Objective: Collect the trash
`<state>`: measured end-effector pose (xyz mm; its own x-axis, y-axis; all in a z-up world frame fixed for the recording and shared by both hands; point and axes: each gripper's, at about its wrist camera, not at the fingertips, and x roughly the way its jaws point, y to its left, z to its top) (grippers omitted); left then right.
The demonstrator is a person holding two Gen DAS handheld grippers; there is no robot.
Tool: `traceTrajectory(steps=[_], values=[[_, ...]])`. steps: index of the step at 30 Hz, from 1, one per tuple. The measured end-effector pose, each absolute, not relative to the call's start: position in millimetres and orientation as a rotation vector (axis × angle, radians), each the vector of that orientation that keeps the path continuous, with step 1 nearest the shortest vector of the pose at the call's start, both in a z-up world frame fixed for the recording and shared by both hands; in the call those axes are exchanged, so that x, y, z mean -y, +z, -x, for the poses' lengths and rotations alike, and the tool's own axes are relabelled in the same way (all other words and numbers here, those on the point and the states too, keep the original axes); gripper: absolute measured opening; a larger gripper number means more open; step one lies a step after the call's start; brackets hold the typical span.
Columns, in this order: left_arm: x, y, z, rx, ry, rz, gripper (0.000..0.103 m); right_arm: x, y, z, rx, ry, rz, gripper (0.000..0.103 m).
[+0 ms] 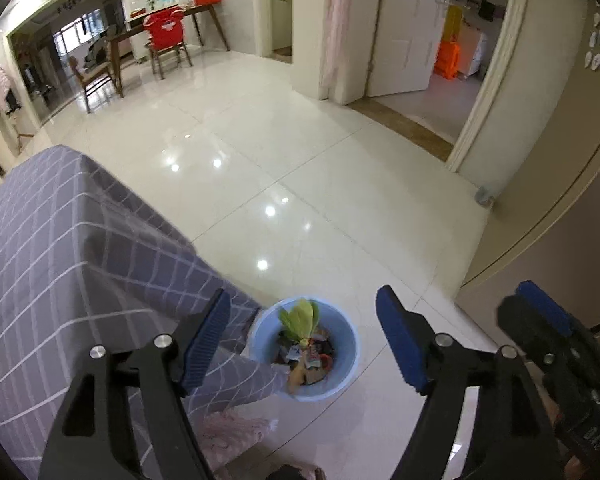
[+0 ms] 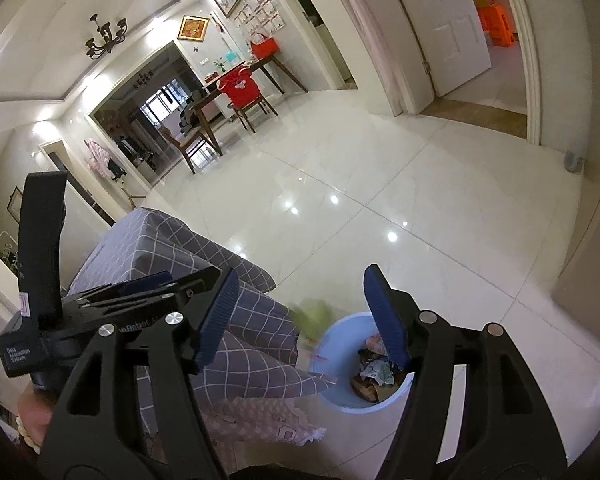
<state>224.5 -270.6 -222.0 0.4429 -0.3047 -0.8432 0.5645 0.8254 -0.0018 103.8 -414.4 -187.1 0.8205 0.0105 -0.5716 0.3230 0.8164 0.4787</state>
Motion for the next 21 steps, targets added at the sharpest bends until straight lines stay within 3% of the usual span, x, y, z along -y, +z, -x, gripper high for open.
traceTrajectory(steps=[8,16,21], values=[[234,-177,-193,-0.928,-0.494,-0.288,0.082,391,-158,-83,-0.545,-0.143,-0.575,0.072],[174,-96,-128,-0.731,-0.436,-0.255,0.088,351,-100,-47,-0.47,-0.106,-0.497,0.088],[147,-52,-78,-0.599,-0.405,-0.263,0.093,322,-62,-13,-0.395,-0.096,-0.444,0.091]])
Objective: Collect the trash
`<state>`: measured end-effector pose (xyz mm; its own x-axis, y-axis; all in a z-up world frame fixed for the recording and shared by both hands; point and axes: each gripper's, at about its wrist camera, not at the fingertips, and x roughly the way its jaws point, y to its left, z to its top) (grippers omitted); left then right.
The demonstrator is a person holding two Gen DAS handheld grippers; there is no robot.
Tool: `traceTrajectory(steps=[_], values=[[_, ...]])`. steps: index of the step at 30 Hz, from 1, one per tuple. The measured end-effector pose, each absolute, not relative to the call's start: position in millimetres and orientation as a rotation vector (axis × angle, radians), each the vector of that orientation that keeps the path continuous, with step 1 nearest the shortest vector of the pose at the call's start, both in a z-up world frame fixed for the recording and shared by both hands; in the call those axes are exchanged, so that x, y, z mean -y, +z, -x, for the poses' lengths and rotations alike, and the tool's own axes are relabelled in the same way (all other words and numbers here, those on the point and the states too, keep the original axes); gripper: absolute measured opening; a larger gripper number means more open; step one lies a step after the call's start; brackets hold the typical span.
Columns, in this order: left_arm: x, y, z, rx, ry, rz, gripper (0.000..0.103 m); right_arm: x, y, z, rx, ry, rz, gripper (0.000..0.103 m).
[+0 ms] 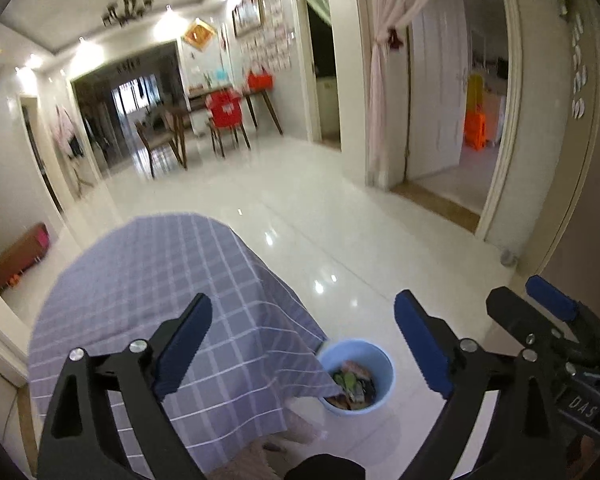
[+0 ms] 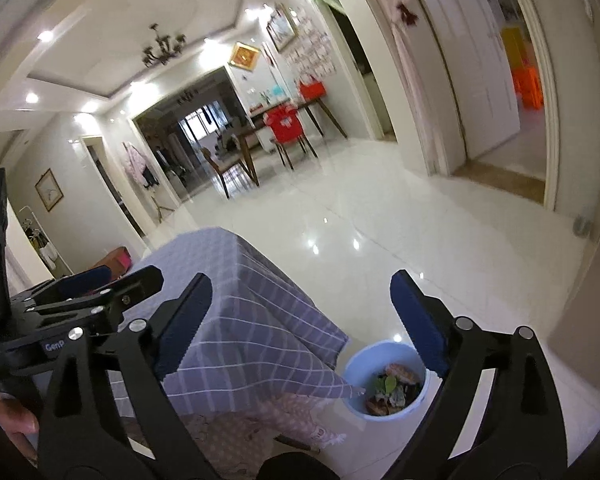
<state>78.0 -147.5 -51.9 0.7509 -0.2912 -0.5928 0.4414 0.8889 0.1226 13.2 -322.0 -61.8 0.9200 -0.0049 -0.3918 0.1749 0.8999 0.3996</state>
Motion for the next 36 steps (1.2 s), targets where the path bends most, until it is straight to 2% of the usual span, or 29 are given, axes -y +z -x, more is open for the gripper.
traceTrajectory(steps=[8,17,36], values=[[116,-3,-22,-0.443,-0.341,-0.228,0.096,287,-17,41,-0.263,-0.07,-0.361,0.093],[100,24,17,-0.339,-0.296,-0.235,0.096,274,1,70,-0.193,-0.055,-0.327,0.094],[106,36,51,-0.25,-0.265,-0.263,0.096,276,10,93,-0.157,-0.043,-0.325,0.095]])
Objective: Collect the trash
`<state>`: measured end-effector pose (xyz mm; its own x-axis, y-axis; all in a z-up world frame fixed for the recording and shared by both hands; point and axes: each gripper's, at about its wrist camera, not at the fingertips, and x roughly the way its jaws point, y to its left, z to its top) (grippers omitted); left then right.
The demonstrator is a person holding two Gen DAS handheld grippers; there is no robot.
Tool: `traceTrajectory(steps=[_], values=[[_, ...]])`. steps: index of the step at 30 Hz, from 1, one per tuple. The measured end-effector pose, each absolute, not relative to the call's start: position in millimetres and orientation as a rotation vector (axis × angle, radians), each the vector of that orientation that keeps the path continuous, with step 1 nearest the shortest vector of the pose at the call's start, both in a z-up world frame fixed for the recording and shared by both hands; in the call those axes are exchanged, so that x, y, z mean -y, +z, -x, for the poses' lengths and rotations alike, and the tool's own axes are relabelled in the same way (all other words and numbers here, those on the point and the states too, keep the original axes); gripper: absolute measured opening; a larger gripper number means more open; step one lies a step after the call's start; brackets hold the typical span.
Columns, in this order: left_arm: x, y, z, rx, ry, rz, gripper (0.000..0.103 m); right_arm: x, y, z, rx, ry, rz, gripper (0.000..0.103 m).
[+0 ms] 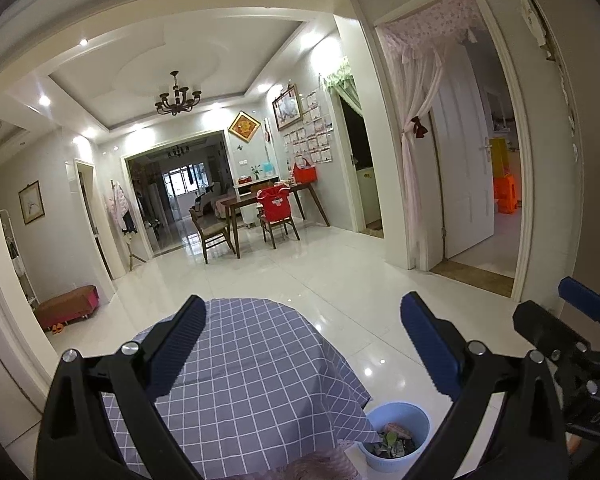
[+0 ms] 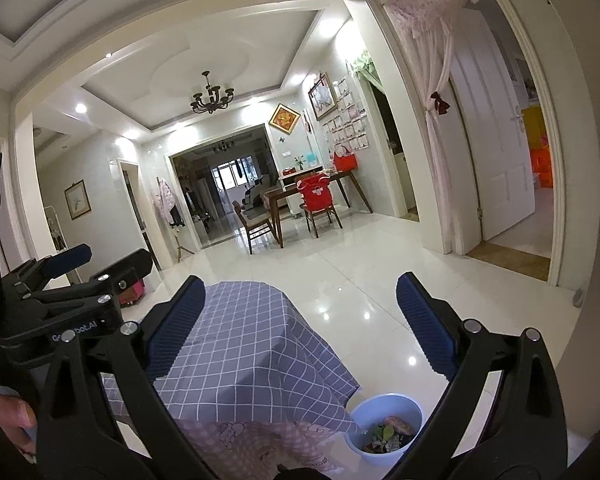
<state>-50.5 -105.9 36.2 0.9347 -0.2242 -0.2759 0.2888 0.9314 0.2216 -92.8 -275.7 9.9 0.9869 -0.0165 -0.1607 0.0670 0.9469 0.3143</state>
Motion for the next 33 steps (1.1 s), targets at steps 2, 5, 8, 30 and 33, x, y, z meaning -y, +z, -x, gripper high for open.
traceTrajectory(steps=[2,5,8,30,33], values=[[105.8,36.6,51.5,-0.251,-0.266,-0.263,0.096,275.5,10.4,95.1,-0.156,-0.041,-0.323,0.095],[106.6,35.8,51.5,-0.251,-0.265,-0.264,0.096,275.6,10.3,94.9,-0.158,-0.041,-0.326,0.095],[105.6,36.3,51.8,-0.254,-0.263,-0.266,0.096,276.1,10.2,94.6,-0.157,-0.041,-0.325,0.095],[108.3,34.1,48.3,-0.26,-0.268,-0.262,0.096,274.0,11.9,94.7,-0.157,-0.04,-0.324,0.095],[108.2,34.6,48.3,-0.259,-0.27,-0.262,0.096,274.4,12.0,94.6,-0.157,-0.041,-0.328,0.095]])
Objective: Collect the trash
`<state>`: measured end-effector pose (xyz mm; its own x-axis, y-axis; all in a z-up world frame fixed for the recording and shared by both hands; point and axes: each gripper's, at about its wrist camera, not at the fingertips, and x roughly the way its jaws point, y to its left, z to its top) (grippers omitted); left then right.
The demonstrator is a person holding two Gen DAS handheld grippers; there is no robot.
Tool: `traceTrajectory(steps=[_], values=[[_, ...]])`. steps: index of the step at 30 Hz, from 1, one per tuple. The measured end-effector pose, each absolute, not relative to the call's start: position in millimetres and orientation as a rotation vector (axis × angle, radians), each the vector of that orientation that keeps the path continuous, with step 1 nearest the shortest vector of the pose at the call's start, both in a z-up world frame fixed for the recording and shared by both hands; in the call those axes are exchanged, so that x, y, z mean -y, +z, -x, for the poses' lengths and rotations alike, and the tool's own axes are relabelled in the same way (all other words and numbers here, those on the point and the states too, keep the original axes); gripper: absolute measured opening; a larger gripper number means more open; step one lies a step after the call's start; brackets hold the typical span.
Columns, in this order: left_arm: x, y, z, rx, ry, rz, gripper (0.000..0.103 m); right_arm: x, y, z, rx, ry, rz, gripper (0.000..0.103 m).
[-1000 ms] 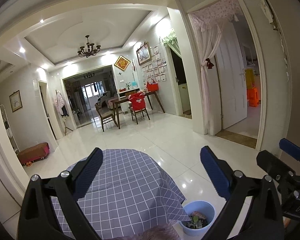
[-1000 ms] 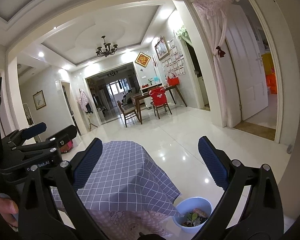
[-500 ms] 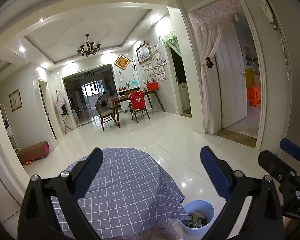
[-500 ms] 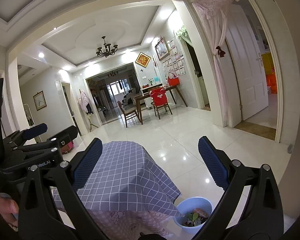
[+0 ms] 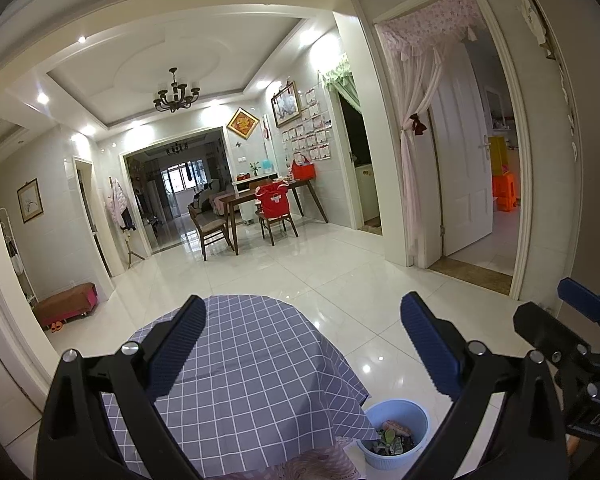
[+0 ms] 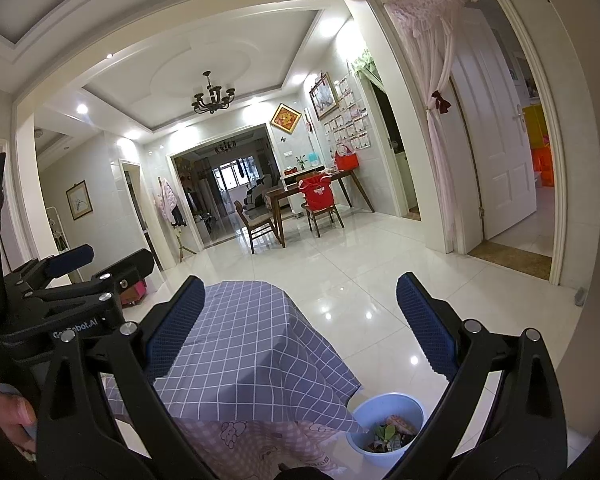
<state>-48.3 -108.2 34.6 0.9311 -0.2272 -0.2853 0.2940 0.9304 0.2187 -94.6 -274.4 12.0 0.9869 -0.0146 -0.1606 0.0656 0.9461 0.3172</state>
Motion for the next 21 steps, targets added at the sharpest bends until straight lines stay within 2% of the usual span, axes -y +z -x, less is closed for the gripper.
traceTrajectory(steps=[21], values=[[109.1,31.2,47.5,-0.262,-0.273,-0.263,0.096,273.2,7.5,95.4,-0.162,-0.041,-0.333,0.095]])
